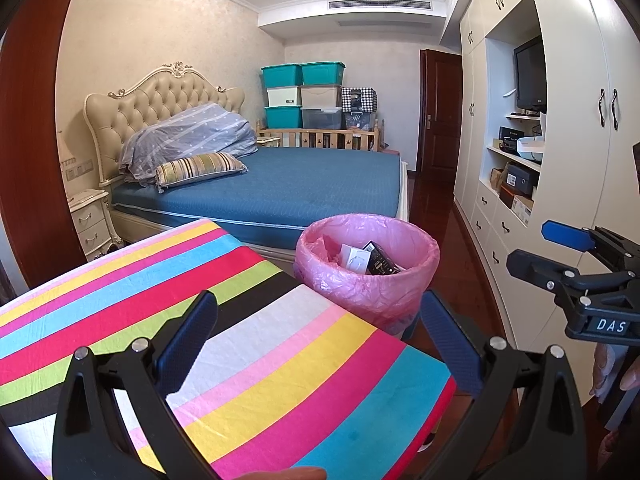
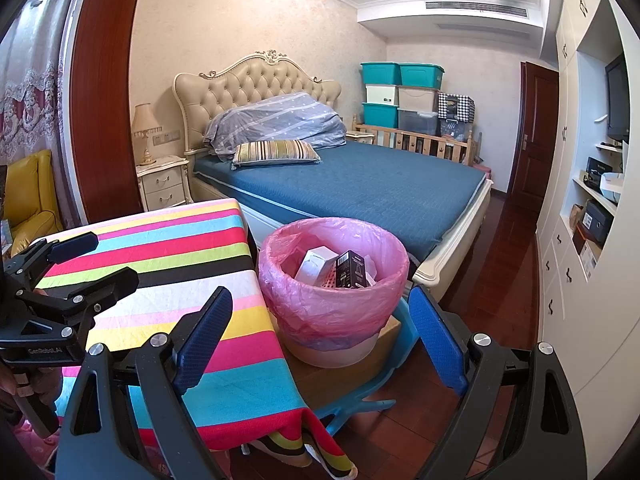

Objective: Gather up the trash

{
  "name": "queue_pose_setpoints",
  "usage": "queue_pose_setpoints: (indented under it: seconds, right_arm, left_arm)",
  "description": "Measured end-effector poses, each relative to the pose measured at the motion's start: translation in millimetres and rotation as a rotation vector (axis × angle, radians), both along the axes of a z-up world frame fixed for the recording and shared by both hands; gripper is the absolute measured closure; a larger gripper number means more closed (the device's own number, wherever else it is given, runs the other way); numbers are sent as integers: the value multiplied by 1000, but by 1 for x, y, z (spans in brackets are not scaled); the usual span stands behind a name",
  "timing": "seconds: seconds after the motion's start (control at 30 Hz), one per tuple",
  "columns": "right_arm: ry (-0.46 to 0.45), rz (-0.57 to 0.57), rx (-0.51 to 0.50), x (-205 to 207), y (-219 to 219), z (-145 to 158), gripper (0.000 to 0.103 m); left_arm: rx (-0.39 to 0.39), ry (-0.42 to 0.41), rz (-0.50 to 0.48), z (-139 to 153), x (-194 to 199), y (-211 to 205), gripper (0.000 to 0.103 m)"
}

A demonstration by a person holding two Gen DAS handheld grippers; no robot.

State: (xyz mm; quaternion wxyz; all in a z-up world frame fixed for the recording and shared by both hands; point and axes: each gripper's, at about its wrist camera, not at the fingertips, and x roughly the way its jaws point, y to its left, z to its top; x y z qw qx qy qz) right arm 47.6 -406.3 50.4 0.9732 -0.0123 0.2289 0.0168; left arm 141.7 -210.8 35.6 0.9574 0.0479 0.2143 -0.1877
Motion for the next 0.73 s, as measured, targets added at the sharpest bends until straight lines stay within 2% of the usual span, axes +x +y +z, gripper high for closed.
queue_pose_setpoints:
  seconds: [0.3,0.53,0.73]
  right_arm:
    - [2,-2,-2,0,0,0,19]
    - [5,-3,-11,1,1,-1,19]
    - [2,14,-44,-1,15,4,19]
  left_arm:
    - [25,-4,8,-3,0,-7,5]
    - [-7,15,-11,-5,2,-3,5]
    - [-21,1,21,0,0,11,5]
